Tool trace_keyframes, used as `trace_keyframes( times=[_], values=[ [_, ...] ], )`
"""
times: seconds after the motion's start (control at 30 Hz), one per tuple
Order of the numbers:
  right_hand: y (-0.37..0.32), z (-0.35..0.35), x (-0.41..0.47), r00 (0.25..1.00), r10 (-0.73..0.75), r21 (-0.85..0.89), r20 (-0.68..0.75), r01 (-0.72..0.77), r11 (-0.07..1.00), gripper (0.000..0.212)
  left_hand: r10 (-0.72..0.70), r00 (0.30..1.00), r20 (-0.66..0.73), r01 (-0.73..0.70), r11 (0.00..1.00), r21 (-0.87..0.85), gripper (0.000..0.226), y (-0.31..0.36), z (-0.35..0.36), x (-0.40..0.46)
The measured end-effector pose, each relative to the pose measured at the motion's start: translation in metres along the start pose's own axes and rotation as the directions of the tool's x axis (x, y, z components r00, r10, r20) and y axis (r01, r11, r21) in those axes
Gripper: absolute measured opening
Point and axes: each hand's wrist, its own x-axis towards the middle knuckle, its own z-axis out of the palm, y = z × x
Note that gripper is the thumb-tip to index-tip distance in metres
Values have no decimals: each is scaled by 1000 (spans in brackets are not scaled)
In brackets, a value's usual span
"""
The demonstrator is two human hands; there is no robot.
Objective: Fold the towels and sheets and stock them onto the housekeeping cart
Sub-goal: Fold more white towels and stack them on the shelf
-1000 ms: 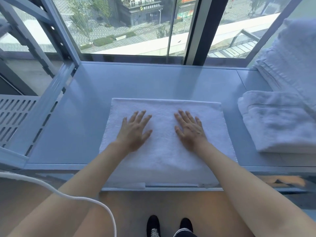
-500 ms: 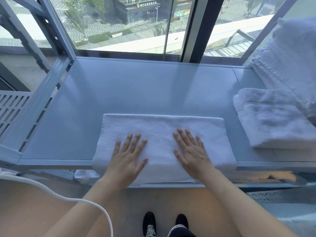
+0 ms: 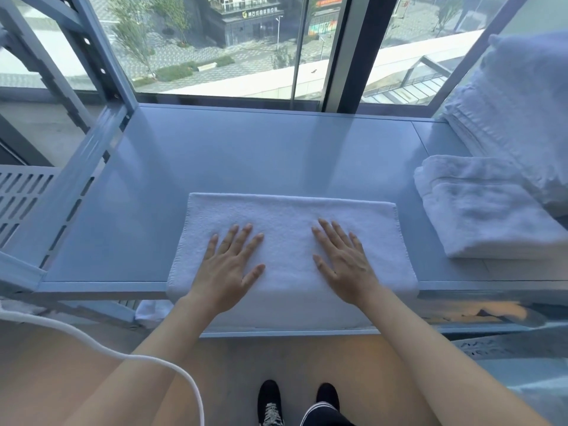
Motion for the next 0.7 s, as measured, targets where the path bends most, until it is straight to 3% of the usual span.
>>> trace_keyframes(
  times=[0.2,0.43,0.53,0.7],
  values=[
    [48,-13,-59,1000,-5,-81,15,7,997,67,13,1000,-7,-13,1000,-10,70,0,2,-1],
    [74,-21,-63,985,-132,-153,114,149,977,107,57,995,-82,-61,997,-48,68,-5,-1,-13],
    [80,-23,-53,977,-156,-191,144,182,964,110,107,979,-174,-110,994,-8,68,-17,6,-37],
    [80,-21,-49,973,-181,-206,146,209,956,109,151,972,-178,-141,988,65,89,-41,11,-62]
  ],
)
